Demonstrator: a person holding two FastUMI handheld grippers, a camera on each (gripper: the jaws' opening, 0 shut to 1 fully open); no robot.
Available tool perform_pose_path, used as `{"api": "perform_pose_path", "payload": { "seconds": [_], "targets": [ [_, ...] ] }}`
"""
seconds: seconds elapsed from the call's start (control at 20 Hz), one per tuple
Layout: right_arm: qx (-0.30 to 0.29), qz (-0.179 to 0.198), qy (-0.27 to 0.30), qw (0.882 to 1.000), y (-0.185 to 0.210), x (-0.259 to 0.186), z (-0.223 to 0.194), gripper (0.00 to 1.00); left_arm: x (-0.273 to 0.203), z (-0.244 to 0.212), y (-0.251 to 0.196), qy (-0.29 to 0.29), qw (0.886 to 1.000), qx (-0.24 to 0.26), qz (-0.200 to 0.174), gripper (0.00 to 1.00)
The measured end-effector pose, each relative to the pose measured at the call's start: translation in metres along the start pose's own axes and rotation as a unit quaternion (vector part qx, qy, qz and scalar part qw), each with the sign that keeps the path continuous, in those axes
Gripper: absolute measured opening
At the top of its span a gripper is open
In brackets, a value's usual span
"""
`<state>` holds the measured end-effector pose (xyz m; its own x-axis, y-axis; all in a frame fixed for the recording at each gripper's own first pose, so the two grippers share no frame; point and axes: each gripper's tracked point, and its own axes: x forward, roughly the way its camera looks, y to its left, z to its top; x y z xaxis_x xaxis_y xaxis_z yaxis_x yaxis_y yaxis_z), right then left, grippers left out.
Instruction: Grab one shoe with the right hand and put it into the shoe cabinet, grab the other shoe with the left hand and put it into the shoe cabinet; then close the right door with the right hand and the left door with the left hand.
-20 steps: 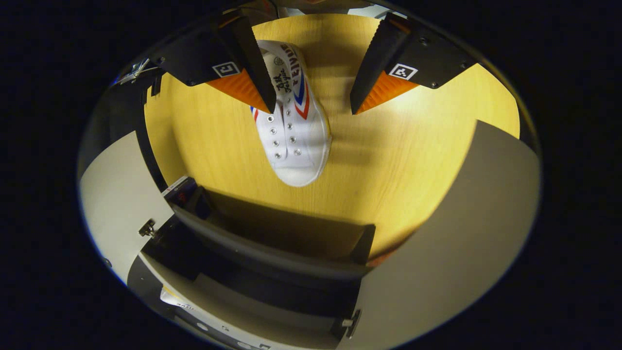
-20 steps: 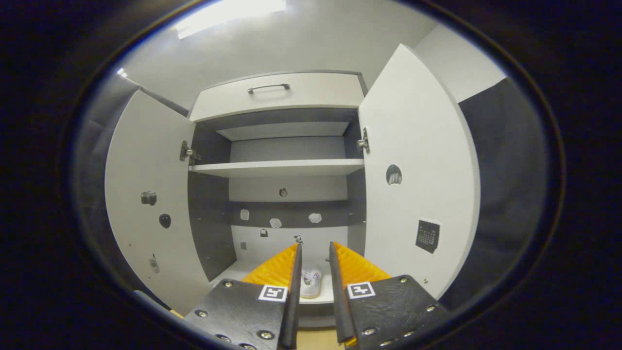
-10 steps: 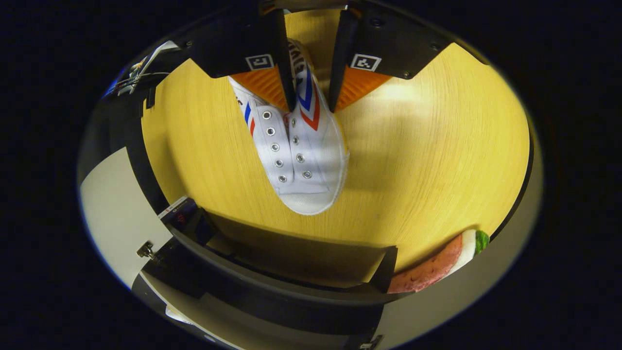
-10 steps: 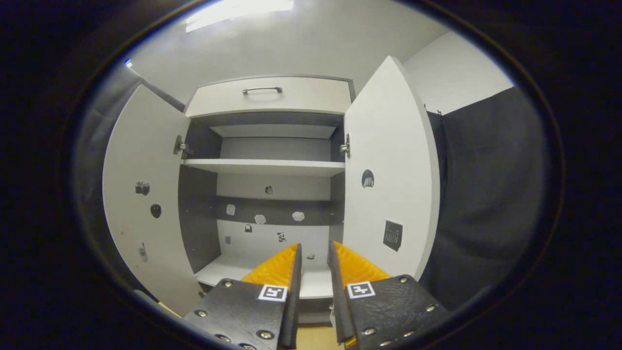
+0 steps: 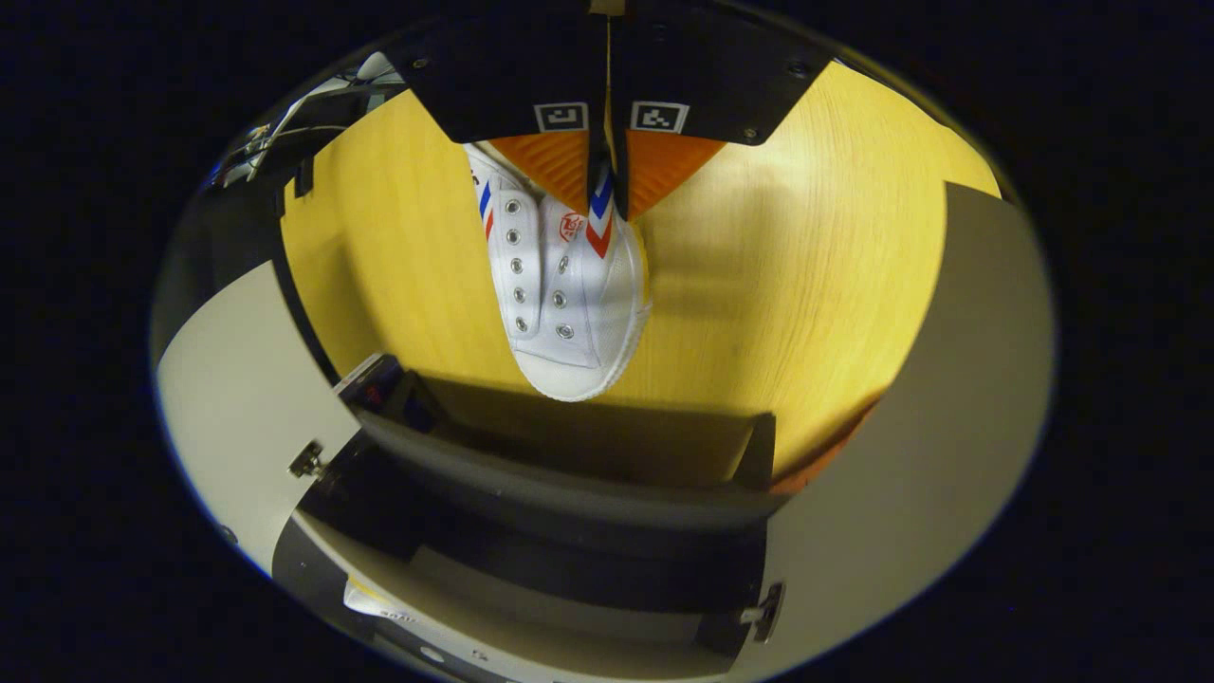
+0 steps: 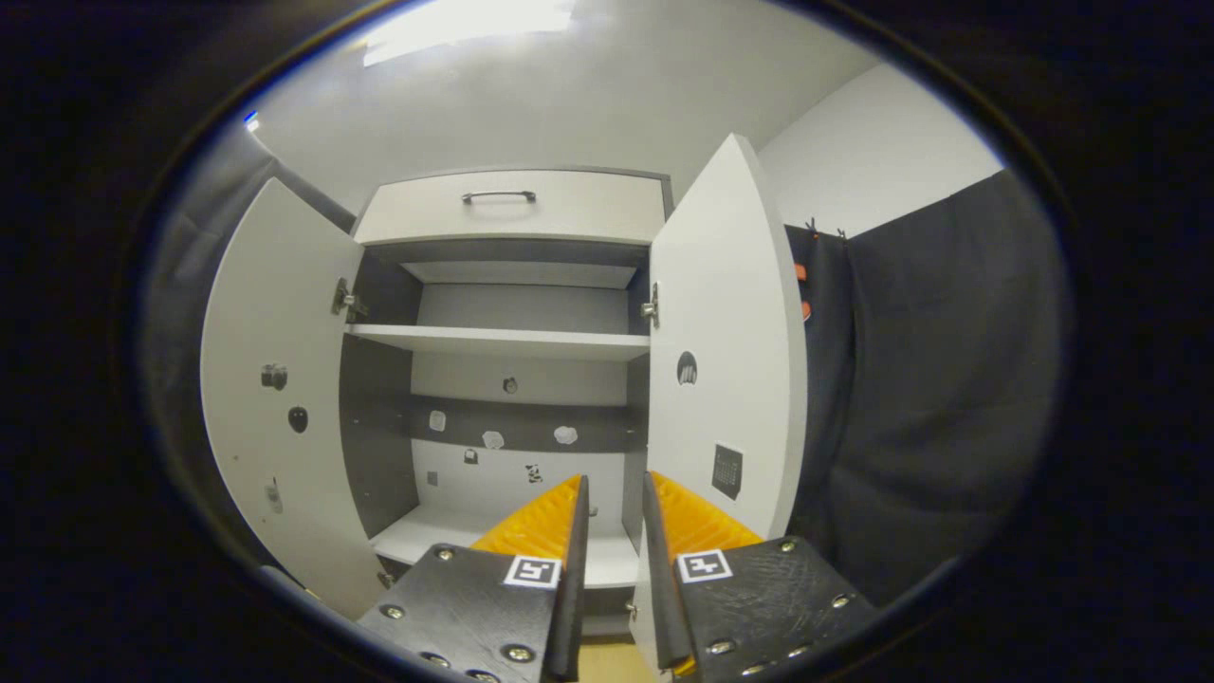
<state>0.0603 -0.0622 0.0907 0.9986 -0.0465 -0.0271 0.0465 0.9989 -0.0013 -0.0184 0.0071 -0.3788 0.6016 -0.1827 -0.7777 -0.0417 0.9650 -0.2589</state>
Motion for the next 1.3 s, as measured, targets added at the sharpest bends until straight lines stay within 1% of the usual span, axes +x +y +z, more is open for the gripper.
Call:
{"api": "perform_pose_path", "payload": {
  "seconds": [0.1, 0.2, 0.35, 0.5, 0.6, 0.65, 0.7, 0.85, 1.0, 1.15, 1.3],
  "targets": [
    [0.003, 0.0, -0.003, 1.0, -0.003, -0.004, 0.003, 0.3, -0.018, 0.044, -0.018, -0.044, 0.999, 0.013, -0.012, 0.02],
    [0.007, 0.001, -0.006, 1.0, -0.005, -0.008, 0.005, 0.3, -0.041, 0.091, -0.033, -0.096, 0.995, 0.031, -0.021, 0.02],
    [0.014, -0.004, -0.017, 1.0, -0.012, -0.015, 0.013, 0.3, -0.076, 0.157, -0.055, -0.171, 0.983, 0.053, -0.036, 0.02],
    [0.015, -0.012, -0.025, 1.0, -0.02, -0.023, 0.016, 0.3, -0.1, 0.217, -0.075, -0.224, 0.972, 0.044, -0.059, 0.02],
    [0.017, -0.015, -0.03, 0.999, -0.024, -0.028, 0.019, 0.3, -0.103, 0.252, -0.081, -0.244, 0.967, 0.047, -0.062, 0.02],
    [0.018, -0.018, -0.032, 0.999, -0.027, -0.03, 0.019, 0.3, -0.103, 0.268, -0.08, -0.251, 0.965, 0.051, -0.057, 0.05],
    [0.019, -0.022, -0.034, 0.999, -0.031, -0.032, 0.019, 0.3, -0.102, 0.285, -0.082, -0.26, 0.963, 0.055, -0.054, 0.02],
    [0.021, -0.035, -0.036, 0.999, -0.039, -0.037, 0.017, 0.3, -0.096, 0.333, -0.087, -0.28, 0.957, 0.055, -0.05, 0.02],
    [0.018, -0.045, -0.035, 0.998, -0.046, -0.039, 0.015, 0.3, -0.088, 0.38, -0.089, -0.298, 0.952, 0.044, -0.045, 0.02],
    [0.012, -0.053, -0.031, 0.998, -0.051, -0.039, 0.012, 0.3, -0.069, 0.407, -0.086, -0.294, 0.954, 0.046, -0.036, 0.01],
    [0.005, -0.065, -0.031, 0.997, -0.057, -0.043, 0.01, 0.3, -0.045, 0.416, -0.081, -0.277, 0.96, 0.042, -0.028, 0.01]
  ]
}}
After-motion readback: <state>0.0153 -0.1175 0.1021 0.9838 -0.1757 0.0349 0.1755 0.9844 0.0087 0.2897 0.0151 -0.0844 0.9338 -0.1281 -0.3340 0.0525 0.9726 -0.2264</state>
